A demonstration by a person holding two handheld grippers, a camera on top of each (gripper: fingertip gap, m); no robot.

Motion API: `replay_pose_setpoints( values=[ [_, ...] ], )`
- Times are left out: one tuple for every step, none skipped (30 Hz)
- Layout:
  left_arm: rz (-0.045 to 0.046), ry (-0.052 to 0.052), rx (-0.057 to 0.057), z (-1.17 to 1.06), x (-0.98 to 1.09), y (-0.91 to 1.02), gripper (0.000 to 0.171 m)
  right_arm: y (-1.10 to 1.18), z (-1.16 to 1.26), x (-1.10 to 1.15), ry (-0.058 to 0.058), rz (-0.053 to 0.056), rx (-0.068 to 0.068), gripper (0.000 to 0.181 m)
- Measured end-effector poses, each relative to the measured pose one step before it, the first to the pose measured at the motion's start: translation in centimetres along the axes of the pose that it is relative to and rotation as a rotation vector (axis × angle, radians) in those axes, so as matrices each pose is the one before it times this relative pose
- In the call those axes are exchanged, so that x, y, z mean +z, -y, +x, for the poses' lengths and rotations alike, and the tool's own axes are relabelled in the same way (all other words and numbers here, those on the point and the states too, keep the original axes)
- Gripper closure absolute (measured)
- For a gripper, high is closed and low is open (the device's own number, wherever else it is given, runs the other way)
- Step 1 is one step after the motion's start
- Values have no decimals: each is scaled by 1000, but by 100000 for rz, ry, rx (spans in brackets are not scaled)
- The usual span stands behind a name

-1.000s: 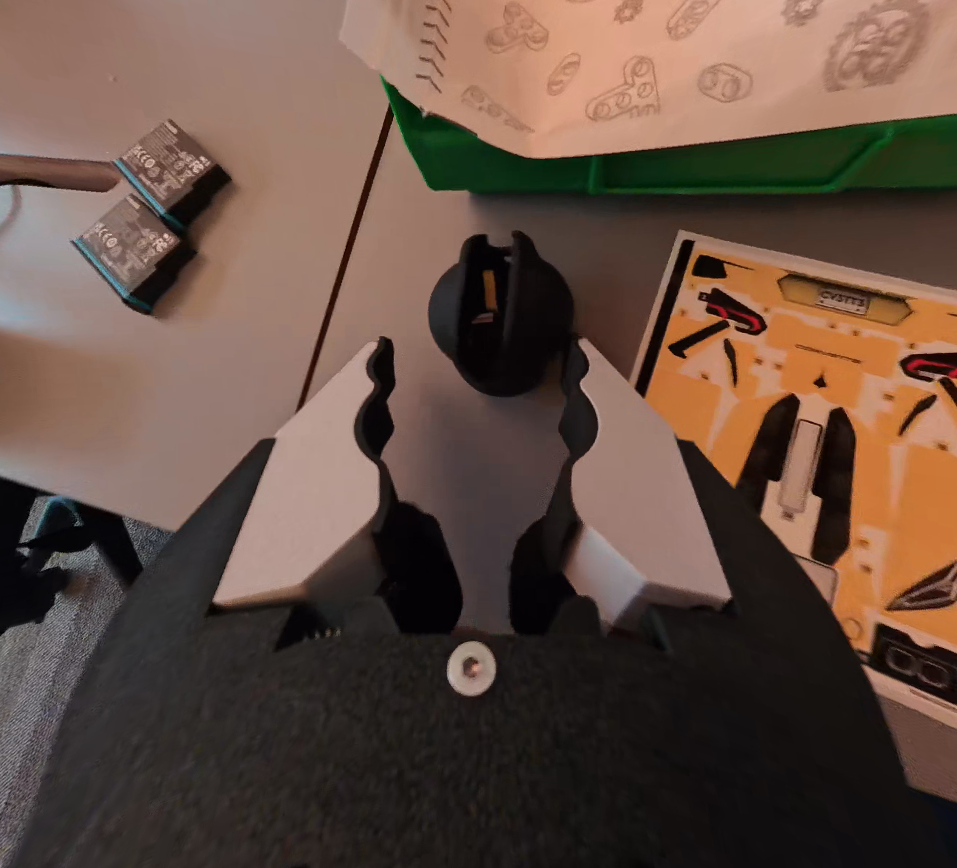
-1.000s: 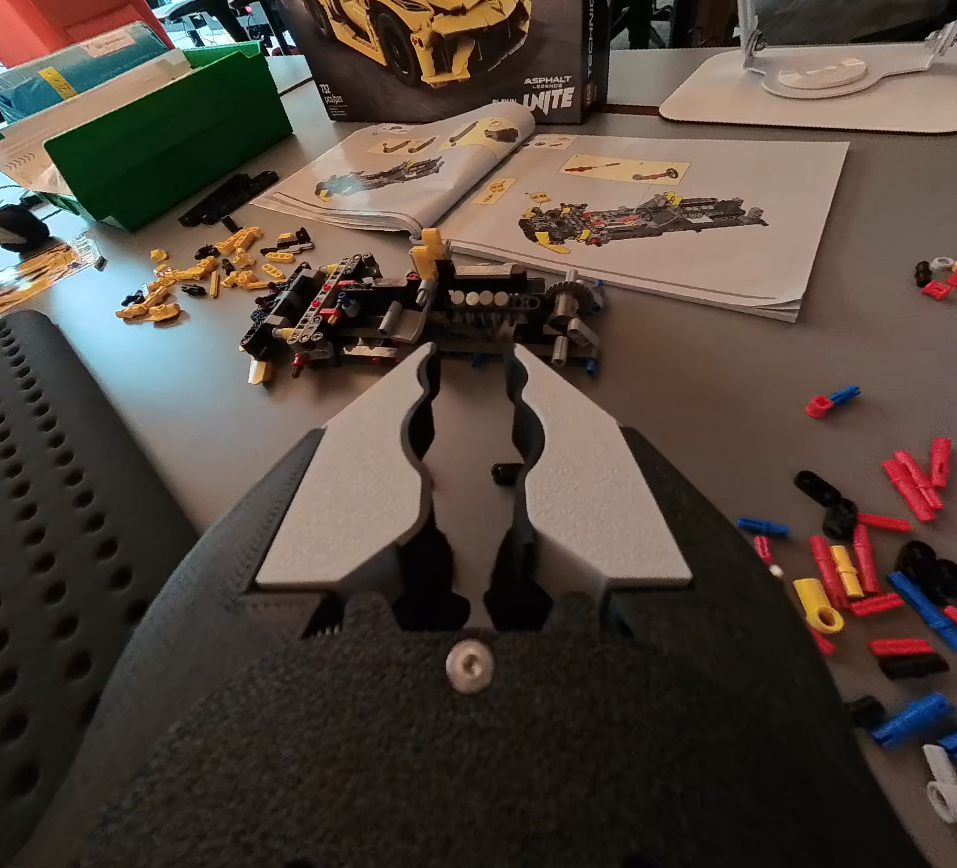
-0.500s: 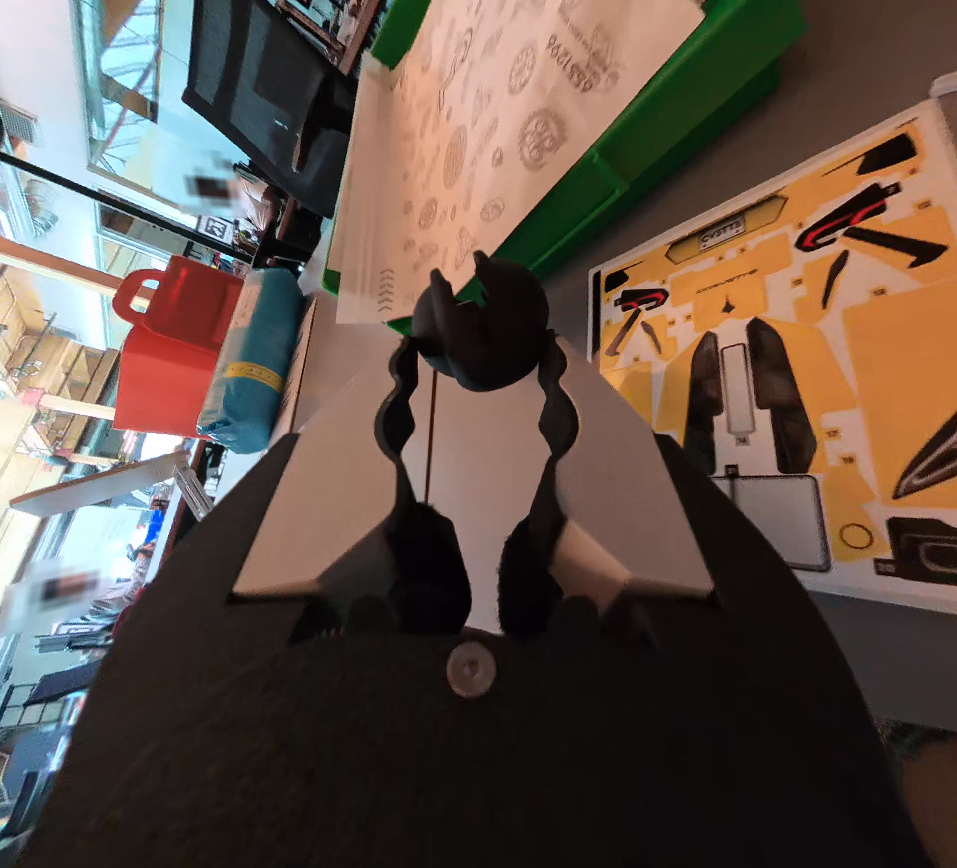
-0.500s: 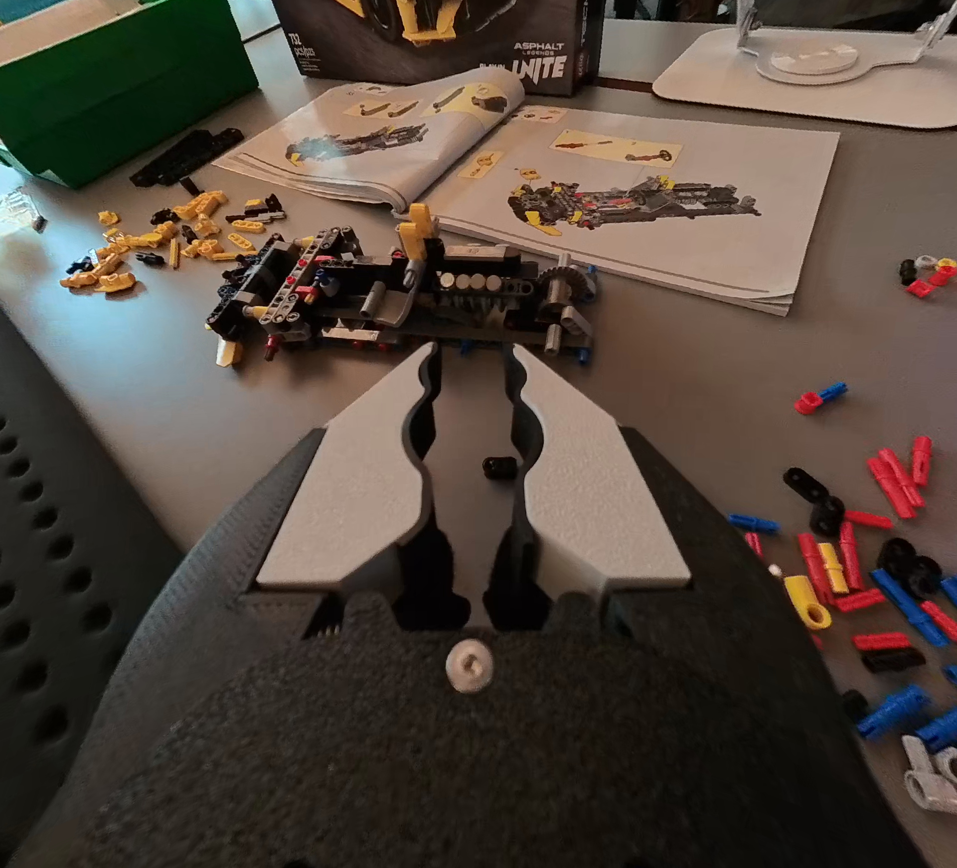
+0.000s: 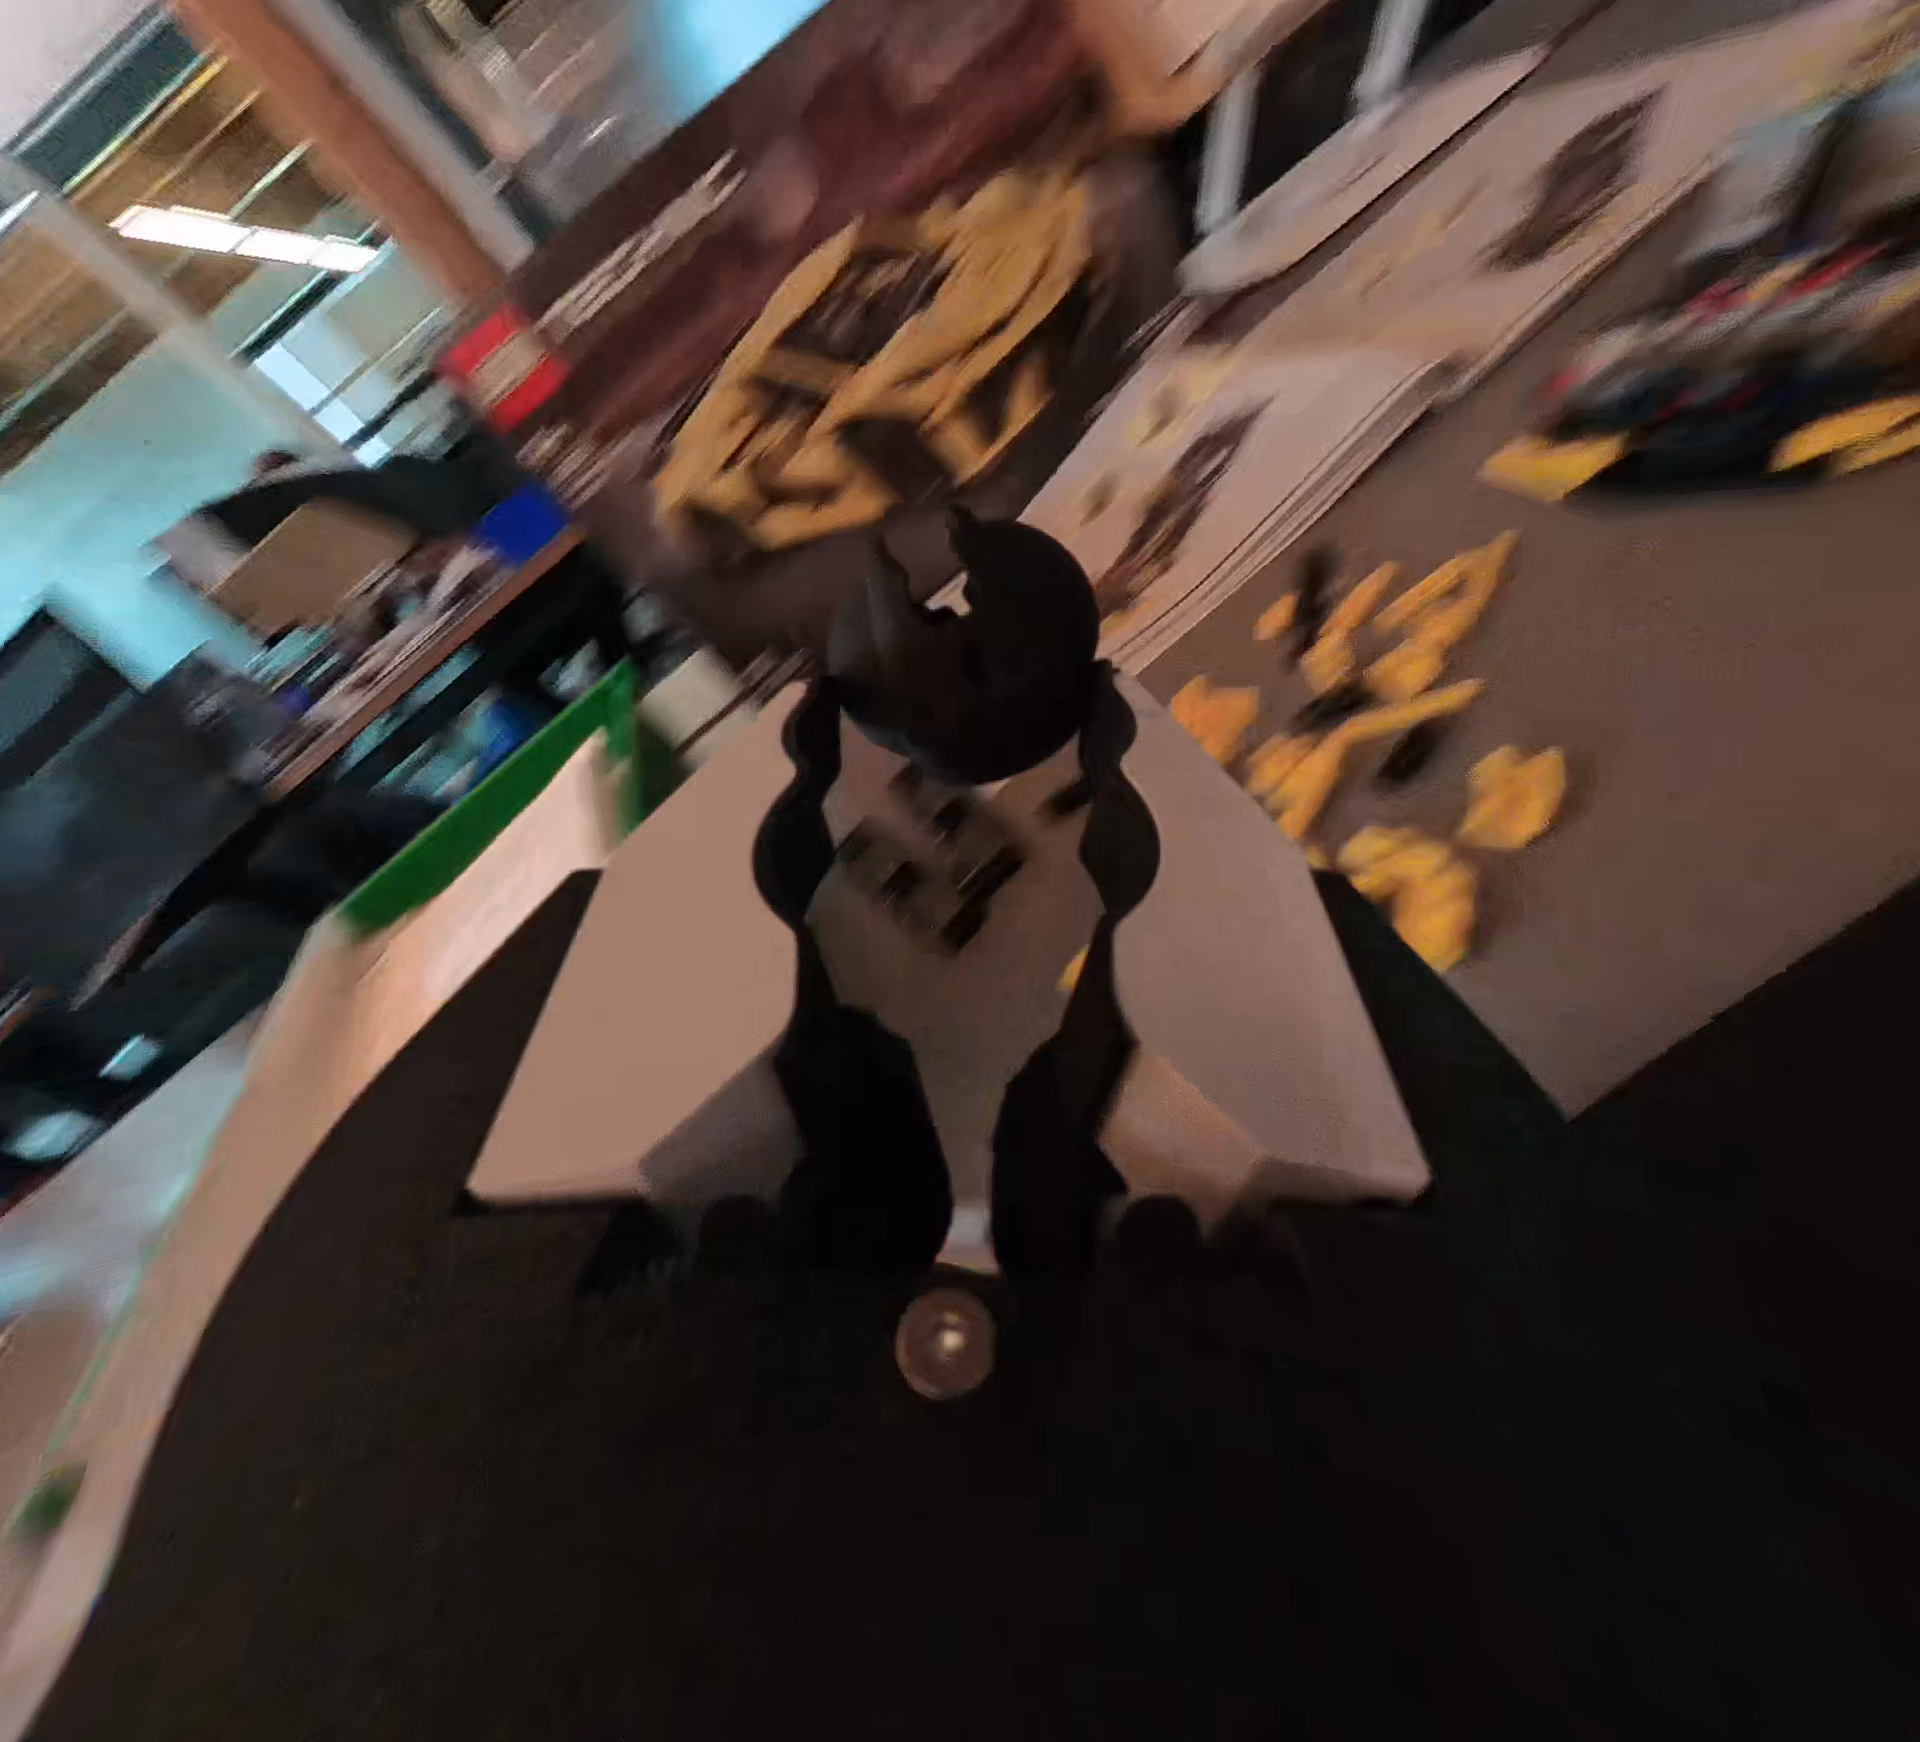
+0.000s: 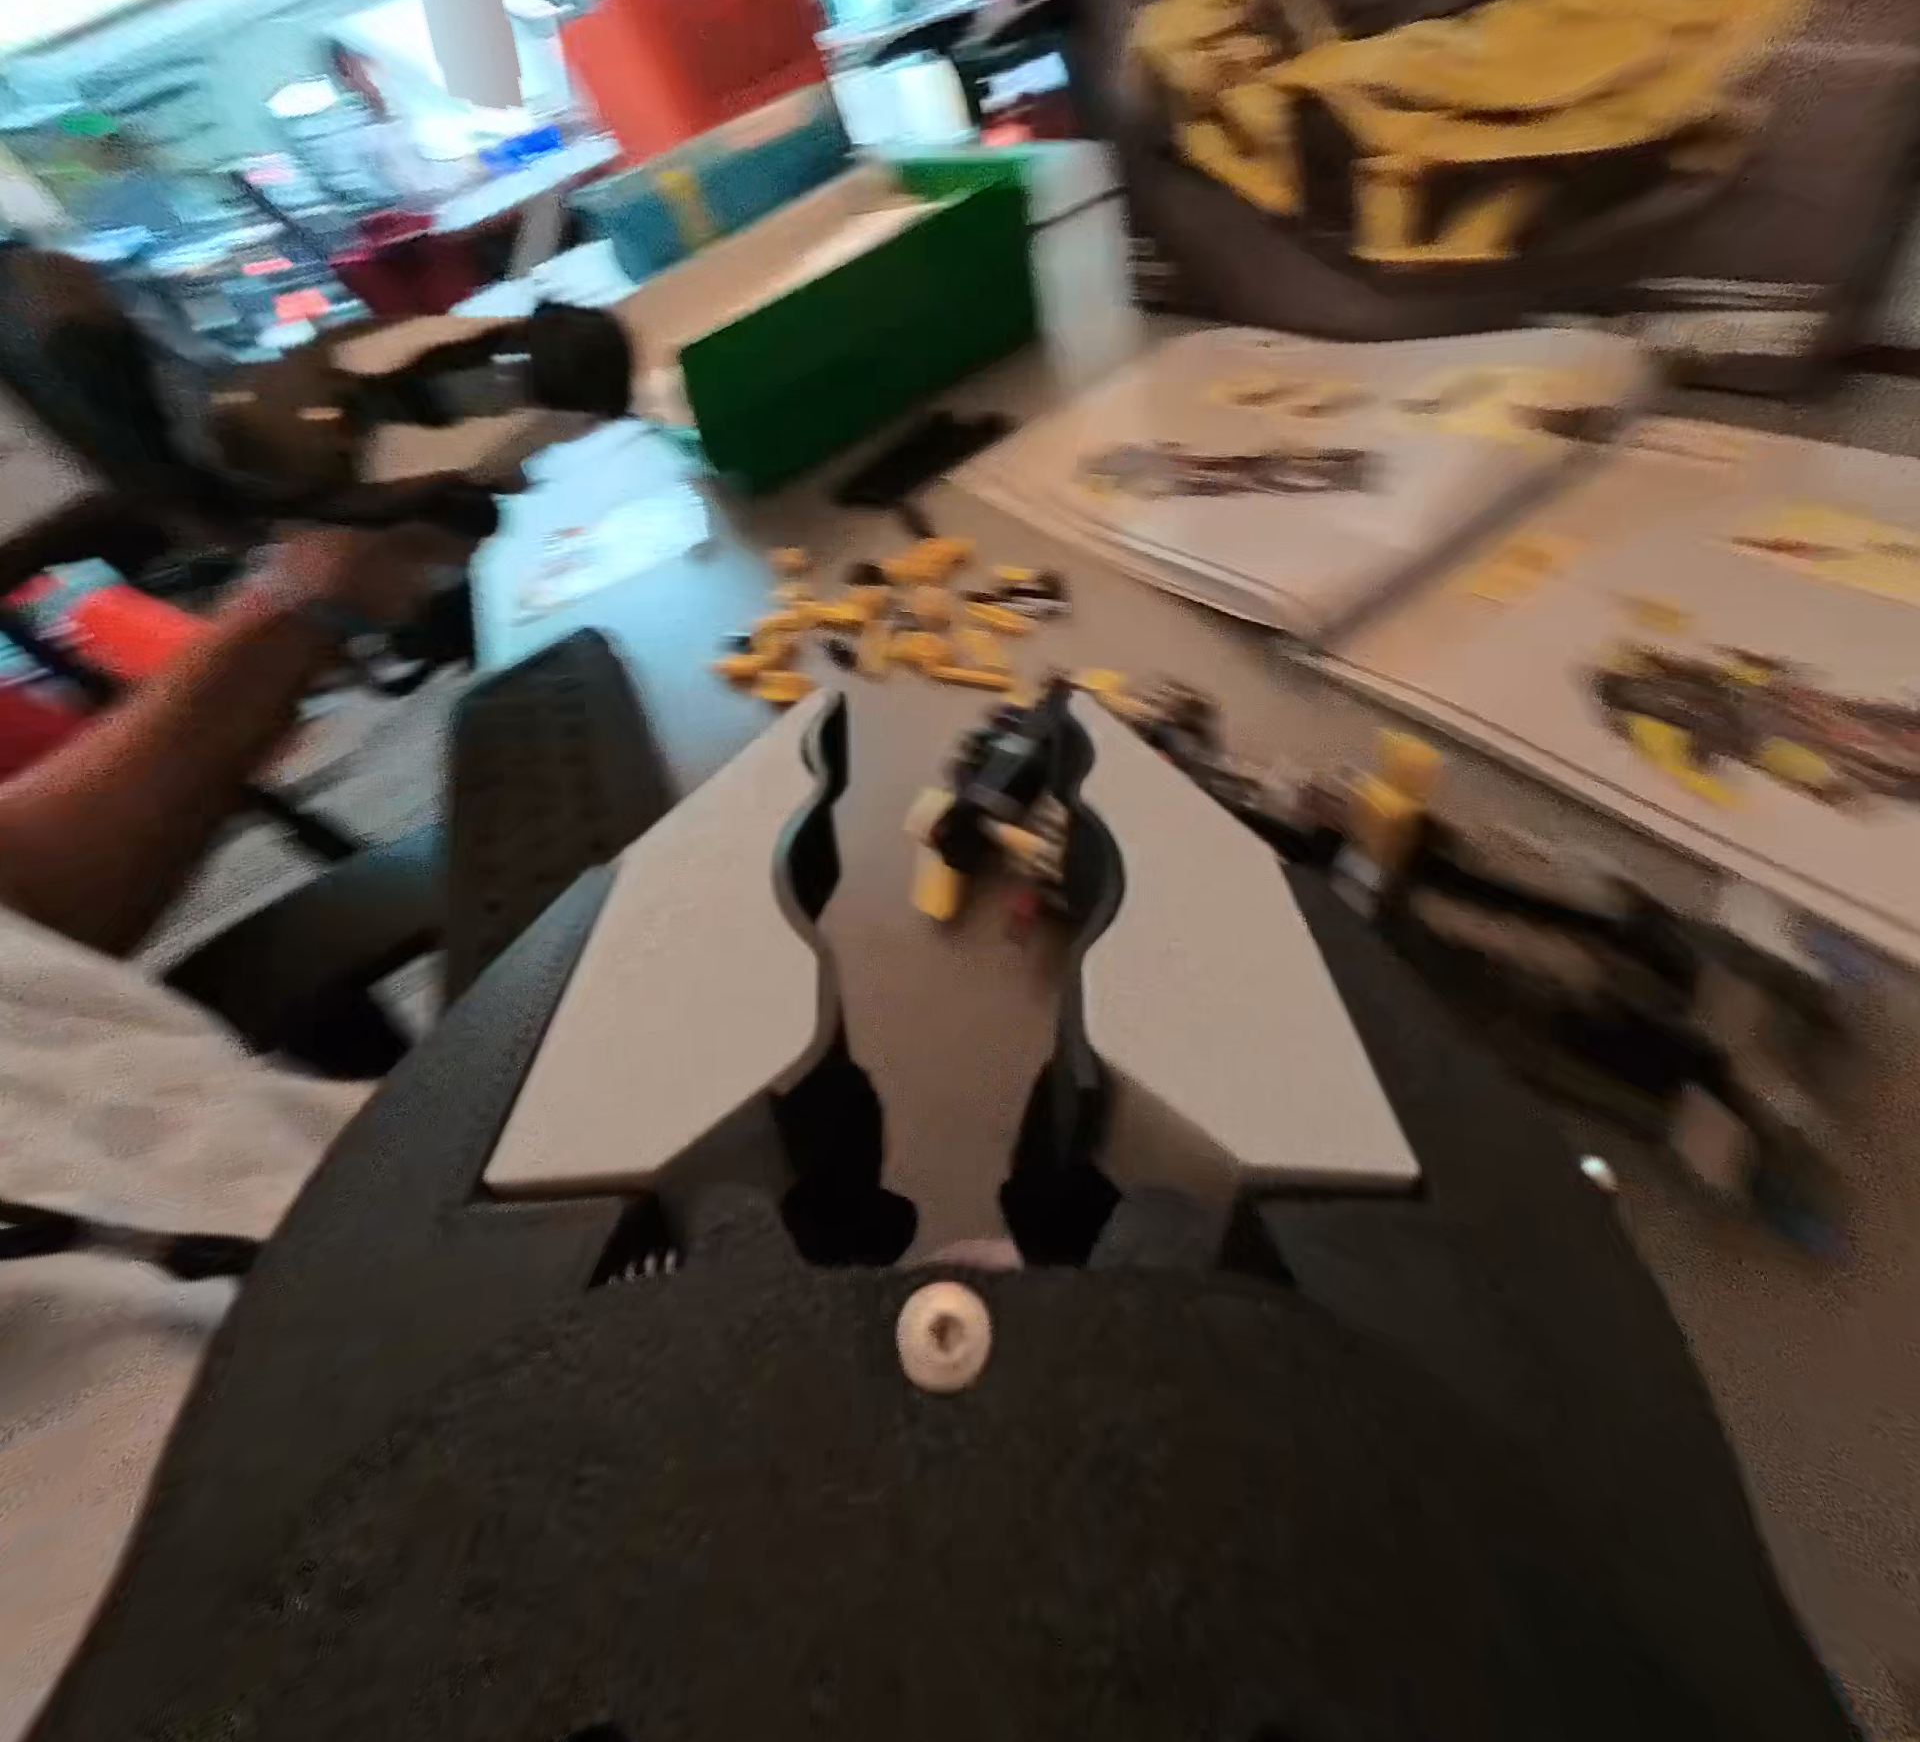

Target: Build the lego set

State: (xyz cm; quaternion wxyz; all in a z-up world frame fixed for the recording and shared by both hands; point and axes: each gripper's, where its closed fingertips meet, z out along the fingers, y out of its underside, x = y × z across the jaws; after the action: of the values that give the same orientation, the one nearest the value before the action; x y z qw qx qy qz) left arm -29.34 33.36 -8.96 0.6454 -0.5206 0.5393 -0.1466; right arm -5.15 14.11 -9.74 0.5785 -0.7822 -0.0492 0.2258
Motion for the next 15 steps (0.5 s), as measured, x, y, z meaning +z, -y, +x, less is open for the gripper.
replay_pose_setpoints(
  values=[
    [4391, -6669, 1423, 2110, 1254, 2058, 129, 625, -1772, 1636, 9494, -4006, 156, 128],
    [3136, -5684, 3146, 1892, 1412, 1743, 129, 411, -1285, 1576, 8037, -4796, -882, 114],
    [2446, -4983, 4103, 1678, 1428, 1535, 129, 254, -782, 1366, 5887, -4457, -2374, 108],
    [1963, -4126, 4389, 1394, 1378, 1321, 129, 247, -400, 1067, 3343, -3210, -4211, 108],
    [2017, -3502, 3375, 1149, 1260, 1200, 128, 248, -249, 771, 1491, -1598, -5914, 109],
    [2141, -4196, 2003, 1100, 1111, 1037, 128, 354, -297, 483, 1031, 346, -7018, 113],
    [1459, -4623, 800, 997, 977, 782, 128, 387, -454, 224, 1557, 1378, -7240, 119],
    [1306, -4694, -299, 895, 846, 634, 128, 333, -538, -22, 1466, 1175, -7119, 124],
    [1123, -5455, -635, 931, 729, 505, 128, 224, -192, -223, -1003, 275, -6292, 127],
    [773, -4655, -630, 748, 608, 383, 128, 109, 57, -385, -2230, -556, -5160, 130],
    [1345, -4630, -1062, 702, 513, 402, 128, -16, 25, -485, -1215, -928, -3713, 136],
    [1282, -5723, -1694, 805, 437, 377, 128, -218, -142, -428, 809, -1315, -2428, 143],
    [1110, -4921, -1947, 654, 421, 334, 128, -598, -86, -276, 1241, -3351, -1605, 144],
    [1053, -4831, -1767, 627, 423, 287, 128, -820, -226, -167, 2295, -4376, -1176, 144],
    [713, -4238, -1736, 530, 402, 267, 129, -679, -335, -64, 2622, -3142, -980, 143]
  ],
)
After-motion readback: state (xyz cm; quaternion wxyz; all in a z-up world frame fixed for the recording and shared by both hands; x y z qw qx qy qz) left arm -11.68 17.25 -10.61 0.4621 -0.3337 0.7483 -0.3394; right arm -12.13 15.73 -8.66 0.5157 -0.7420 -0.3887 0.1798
